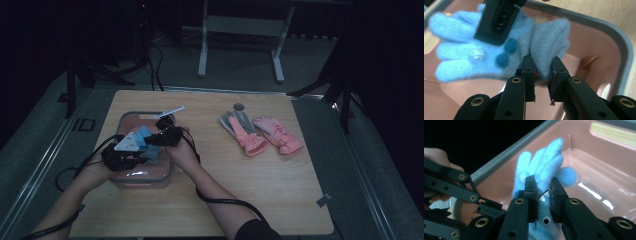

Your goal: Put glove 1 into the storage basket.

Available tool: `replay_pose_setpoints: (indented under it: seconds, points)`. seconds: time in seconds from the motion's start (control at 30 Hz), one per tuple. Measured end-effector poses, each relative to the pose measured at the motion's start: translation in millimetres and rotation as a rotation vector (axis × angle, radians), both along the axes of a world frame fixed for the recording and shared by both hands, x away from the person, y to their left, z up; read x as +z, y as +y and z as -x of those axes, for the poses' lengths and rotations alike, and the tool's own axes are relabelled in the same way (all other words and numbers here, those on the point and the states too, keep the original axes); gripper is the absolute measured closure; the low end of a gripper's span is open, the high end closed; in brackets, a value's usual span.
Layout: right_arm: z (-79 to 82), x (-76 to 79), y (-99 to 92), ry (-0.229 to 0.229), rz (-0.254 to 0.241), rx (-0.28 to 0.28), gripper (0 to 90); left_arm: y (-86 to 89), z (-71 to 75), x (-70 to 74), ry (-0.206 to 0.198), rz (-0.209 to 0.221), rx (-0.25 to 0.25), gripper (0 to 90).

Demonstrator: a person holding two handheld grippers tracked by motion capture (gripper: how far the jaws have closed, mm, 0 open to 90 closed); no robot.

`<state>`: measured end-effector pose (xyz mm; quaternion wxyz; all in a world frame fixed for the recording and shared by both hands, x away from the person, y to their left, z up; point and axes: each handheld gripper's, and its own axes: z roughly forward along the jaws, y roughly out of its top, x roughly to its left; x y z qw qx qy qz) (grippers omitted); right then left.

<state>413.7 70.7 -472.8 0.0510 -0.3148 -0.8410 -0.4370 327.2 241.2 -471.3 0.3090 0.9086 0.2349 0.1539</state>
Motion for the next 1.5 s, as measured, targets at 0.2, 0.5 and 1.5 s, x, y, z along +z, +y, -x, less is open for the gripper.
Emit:
replay_pose_setpoints:
  seconds: [0.2,0.5,1.5]
  points:
    - [-9.4,-8.8,-4.2,0.002,0.049,-0.027,80.0,-6.4,-15.7,-3.7,0.027,-0.032,-0.005,77.0]
    - [-18.2,-16.5,-8.7,0.032,0.072,-0.045,60.3,-17.5,-30.0,-10.0,0.077,-0.078,0.026,76.4]
    - [12.8,14.1,-63.5,-0.038,-0.052,0.056,19.6,-23.2,-8.5,6.9,0.128,0.1,0.112,14.7]
